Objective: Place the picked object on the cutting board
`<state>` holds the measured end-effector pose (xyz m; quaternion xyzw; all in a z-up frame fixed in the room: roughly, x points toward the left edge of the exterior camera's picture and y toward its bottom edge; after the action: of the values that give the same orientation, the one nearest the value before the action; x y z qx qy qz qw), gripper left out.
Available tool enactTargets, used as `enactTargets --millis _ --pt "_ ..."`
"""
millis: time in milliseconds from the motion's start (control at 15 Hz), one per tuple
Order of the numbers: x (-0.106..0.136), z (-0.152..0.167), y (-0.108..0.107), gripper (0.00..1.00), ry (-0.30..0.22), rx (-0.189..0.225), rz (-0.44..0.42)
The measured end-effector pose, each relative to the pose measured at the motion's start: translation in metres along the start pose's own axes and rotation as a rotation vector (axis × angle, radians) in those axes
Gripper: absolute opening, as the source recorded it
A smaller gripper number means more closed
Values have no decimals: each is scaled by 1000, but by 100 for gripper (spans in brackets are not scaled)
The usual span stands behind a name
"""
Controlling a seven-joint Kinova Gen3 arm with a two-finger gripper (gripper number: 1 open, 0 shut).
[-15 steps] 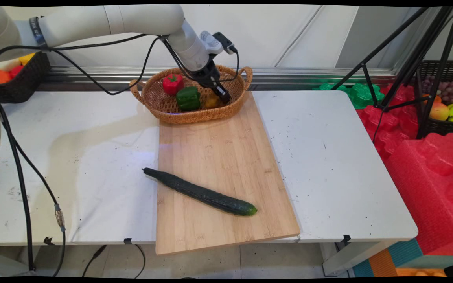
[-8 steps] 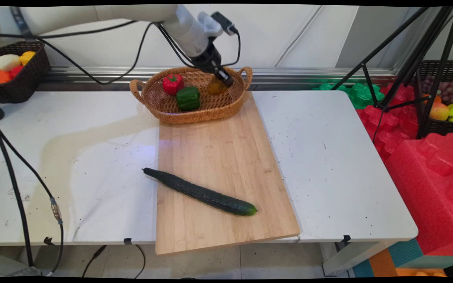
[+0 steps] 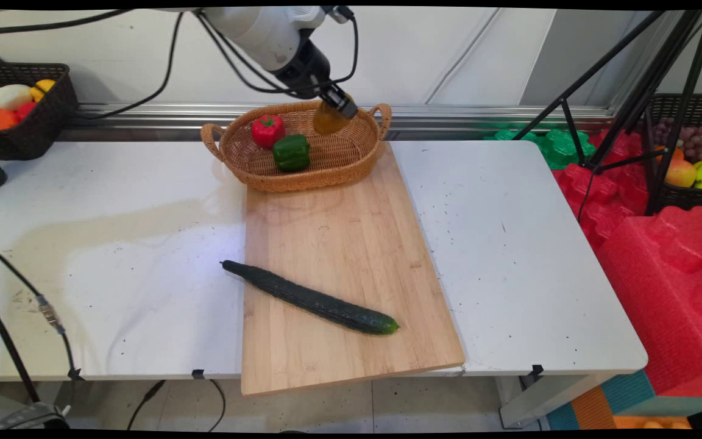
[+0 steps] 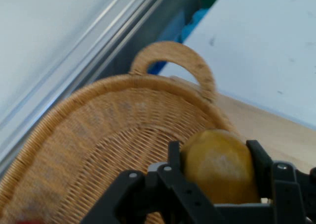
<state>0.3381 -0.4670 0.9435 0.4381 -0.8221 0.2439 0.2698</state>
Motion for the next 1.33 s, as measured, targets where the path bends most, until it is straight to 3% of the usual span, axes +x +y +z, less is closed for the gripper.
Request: enactTargets --millis 267,600,1333 --pt "-24 -31 27 0 -9 -35 17" --pt "-62 -50 60 0 -57 -80 32" --pt "-102 -17 87 0 -152 -97 66"
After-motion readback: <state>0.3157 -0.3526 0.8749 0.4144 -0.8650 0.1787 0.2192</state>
